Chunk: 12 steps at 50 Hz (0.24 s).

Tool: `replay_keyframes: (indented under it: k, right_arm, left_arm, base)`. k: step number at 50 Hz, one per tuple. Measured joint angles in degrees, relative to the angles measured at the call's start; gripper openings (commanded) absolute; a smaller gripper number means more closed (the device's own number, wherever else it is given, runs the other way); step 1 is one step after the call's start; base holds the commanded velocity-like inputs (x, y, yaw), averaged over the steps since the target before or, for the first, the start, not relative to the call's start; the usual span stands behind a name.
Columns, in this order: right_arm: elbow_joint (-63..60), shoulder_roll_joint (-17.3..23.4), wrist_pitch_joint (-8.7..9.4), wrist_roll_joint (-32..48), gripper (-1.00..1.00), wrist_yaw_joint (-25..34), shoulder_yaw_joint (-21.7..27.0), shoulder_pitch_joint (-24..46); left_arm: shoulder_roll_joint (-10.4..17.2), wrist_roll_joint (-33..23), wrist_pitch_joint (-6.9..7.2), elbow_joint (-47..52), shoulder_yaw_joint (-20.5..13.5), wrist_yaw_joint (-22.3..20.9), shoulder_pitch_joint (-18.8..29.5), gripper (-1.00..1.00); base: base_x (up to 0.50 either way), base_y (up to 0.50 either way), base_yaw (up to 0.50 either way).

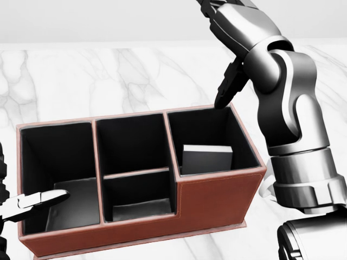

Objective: Pick up the book and place it in the right compartment of the caddy.

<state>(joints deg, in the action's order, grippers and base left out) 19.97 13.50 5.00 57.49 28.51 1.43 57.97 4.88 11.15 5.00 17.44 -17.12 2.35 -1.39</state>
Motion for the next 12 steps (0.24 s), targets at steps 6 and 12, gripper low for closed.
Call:
replay_keyframes:
  k: [6, 12]
  right_arm:
    - [-1.9, 0.2, 0.0, 0.9, 1.0, 0.6, 0.0, -0.1]
    - [-5.6, 0.3, 0.0, 2.5, 1.0, 2.9, 0.1, 0.2]
  left_arm:
    - [0.0, 0.0, 0.0, -0.1, 0.1, 0.0, 0.0, 1.0]
    - [0.0, 0.0, 0.0, 0.0, 0.1, 0.1, 0.0, 1.0]
  base:
    - [0.0, 0.0, 0.0]
    - [0.0, 0.0, 0.0]
